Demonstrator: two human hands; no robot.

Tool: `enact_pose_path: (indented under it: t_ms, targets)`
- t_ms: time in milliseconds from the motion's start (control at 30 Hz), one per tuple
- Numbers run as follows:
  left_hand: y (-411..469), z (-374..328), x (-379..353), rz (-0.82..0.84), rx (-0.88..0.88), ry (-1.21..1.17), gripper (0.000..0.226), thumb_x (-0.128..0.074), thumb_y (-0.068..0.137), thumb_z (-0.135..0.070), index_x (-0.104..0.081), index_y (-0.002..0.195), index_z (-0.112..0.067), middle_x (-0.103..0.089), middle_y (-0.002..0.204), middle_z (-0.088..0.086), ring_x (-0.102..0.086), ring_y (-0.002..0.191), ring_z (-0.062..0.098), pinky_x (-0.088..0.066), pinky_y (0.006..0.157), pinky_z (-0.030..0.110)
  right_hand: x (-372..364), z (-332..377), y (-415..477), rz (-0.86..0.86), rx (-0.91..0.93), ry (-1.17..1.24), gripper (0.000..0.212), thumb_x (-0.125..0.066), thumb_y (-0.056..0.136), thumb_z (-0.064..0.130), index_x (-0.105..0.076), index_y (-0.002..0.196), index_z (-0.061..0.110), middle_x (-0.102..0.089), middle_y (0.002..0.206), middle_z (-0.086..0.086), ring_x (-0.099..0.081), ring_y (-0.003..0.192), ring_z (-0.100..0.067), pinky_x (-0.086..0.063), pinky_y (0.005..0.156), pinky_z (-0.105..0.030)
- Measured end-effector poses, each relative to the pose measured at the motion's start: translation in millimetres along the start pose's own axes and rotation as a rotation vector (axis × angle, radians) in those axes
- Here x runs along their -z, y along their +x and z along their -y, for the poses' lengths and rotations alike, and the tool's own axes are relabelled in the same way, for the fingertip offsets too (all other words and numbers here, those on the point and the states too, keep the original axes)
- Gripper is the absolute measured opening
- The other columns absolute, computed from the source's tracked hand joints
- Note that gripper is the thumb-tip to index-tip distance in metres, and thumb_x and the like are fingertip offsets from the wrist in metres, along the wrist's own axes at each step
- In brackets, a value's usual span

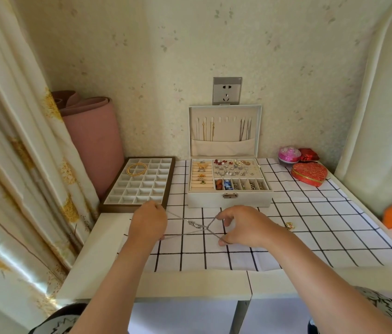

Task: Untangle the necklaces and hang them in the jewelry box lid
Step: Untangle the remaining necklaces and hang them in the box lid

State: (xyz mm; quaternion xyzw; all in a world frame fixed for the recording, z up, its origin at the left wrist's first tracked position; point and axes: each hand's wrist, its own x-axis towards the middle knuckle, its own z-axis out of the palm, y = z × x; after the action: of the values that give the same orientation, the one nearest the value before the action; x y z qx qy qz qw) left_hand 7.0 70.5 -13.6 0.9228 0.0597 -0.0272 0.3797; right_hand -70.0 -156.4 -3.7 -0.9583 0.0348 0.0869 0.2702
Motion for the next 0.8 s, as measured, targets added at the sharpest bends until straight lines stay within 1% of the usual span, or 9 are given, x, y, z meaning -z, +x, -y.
enact_pose_path:
  t_ms: [67, 200, 300, 333, 400, 467, 533, 667, 800]
  targets:
    - [0, 2, -4, 0.010, -0.043, 0.229, 0.028, -0.040, 0.102, -0.019, -0.062, 0.109, -0.005, -0.069, 0.101, 0.012, -0.067, 0.087, 0.025, -0.054, 0.073, 0.034, -1, 2, -1, 0.027, 0.024, -0.029, 0.077, -0.086, 0.069, 0.040, -0.053, 0.138, 0.034, -0.058, 0.112, 0.018, -0.055, 0.106, -0.009, -0.048, 0.093, -0.030]
    - [-12, -3, -9, 0.012, -0.033, 0.587, 0.019, -0.050, 0.098, -0.016, -0.064, 0.111, -0.014, -0.065, 0.107, 0.004, -0.059, 0.092, 0.019, -0.044, 0.071, 0.028, -2, 5, -3, 0.061, 0.055, -0.049, 0.082, -0.086, 0.069, 0.043, -0.049, 0.142, 0.034, -0.060, 0.115, 0.018, -0.055, 0.109, -0.010, -0.048, 0.095, -0.032]
    - [-17, -5, -11, -0.038, -0.262, 0.756, 0.027, -0.056, 0.094, -0.017, -0.061, 0.119, -0.021, -0.060, 0.115, 0.001, -0.055, 0.108, 0.019, -0.046, 0.086, 0.029, -3, 5, -3, 0.063, 0.070, -0.033, 0.086, -0.086, 0.068, 0.043, -0.047, 0.144, 0.035, -0.059, 0.115, 0.018, -0.054, 0.110, -0.011, -0.048, 0.096, -0.034]
    - [-17, -5, -15, -0.031, -0.382, 0.729, 0.032, -0.057, 0.093, -0.016, -0.061, 0.124, -0.024, -0.059, 0.120, -0.001, -0.052, 0.114, 0.019, -0.045, 0.095, 0.030, -2, 6, -3, 0.062, 0.073, -0.027, 0.086, -0.086, 0.068, 0.043, -0.046, 0.144, 0.036, -0.059, 0.115, 0.018, -0.054, 0.109, -0.011, -0.048, 0.096, -0.034]
    - [-19, -8, -22, 0.133, -0.546, 0.523, 0.038, -0.058, 0.094, -0.015, -0.061, 0.128, -0.031, -0.057, 0.126, -0.006, -0.049, 0.122, 0.016, -0.040, 0.106, 0.032, -2, 6, -3, 0.055, 0.084, -0.017, 0.086, -0.087, 0.068, 0.043, -0.046, 0.143, 0.038, -0.058, 0.114, 0.019, -0.054, 0.108, -0.010, -0.048, 0.097, -0.033]
    - [-24, -14, -28, 0.357, -0.528, 0.258, 0.036, -0.058, 0.095, -0.015, -0.065, 0.125, -0.035, -0.060, 0.127, -0.010, -0.052, 0.121, 0.010, -0.041, 0.107, 0.030, -1, 6, -2, 0.038, 0.099, 0.010, 0.085, -0.087, 0.066, 0.042, -0.047, 0.141, 0.038, -0.058, 0.113, 0.020, -0.055, 0.109, -0.009, -0.047, 0.098, -0.032]
    - [-27, -16, -32, 0.461, -0.503, 0.106, 0.030, -0.059, 0.095, -0.020, -0.069, 0.120, -0.035, -0.066, 0.120, -0.014, -0.058, 0.113, 0.003, -0.045, 0.101, 0.026, -1, 5, -2, 0.020, 0.108, 0.054, 0.086, -0.089, 0.065, 0.041, -0.048, 0.141, 0.038, -0.058, 0.112, 0.021, -0.055, 0.109, -0.006, -0.046, 0.098, -0.030]
    - [-27, -18, -25, 0.459, -0.478, -0.064, 0.015, -0.069, 0.091, -0.021, -0.077, 0.098, -0.031, -0.073, 0.092, -0.017, -0.063, 0.085, -0.006, -0.045, 0.082, 0.015, 2, 3, -1, -0.006, 0.118, 0.101, 0.084, -0.090, 0.065, 0.040, -0.049, 0.139, 0.041, -0.059, 0.110, 0.023, -0.054, 0.109, -0.004, -0.045, 0.098, -0.027]
    - [-25, -21, -14, 0.411, -0.465, -0.117, 0.014, -0.072, 0.089, -0.025, -0.076, 0.082, -0.037, -0.074, 0.084, -0.015, -0.065, 0.080, -0.001, -0.047, 0.076, 0.014, 5, -2, 0, -0.028, 0.107, 0.097, 0.081, -0.090, 0.064, 0.041, -0.052, 0.135, 0.042, -0.060, 0.106, 0.023, -0.052, 0.112, -0.002, -0.044, 0.100, -0.028]
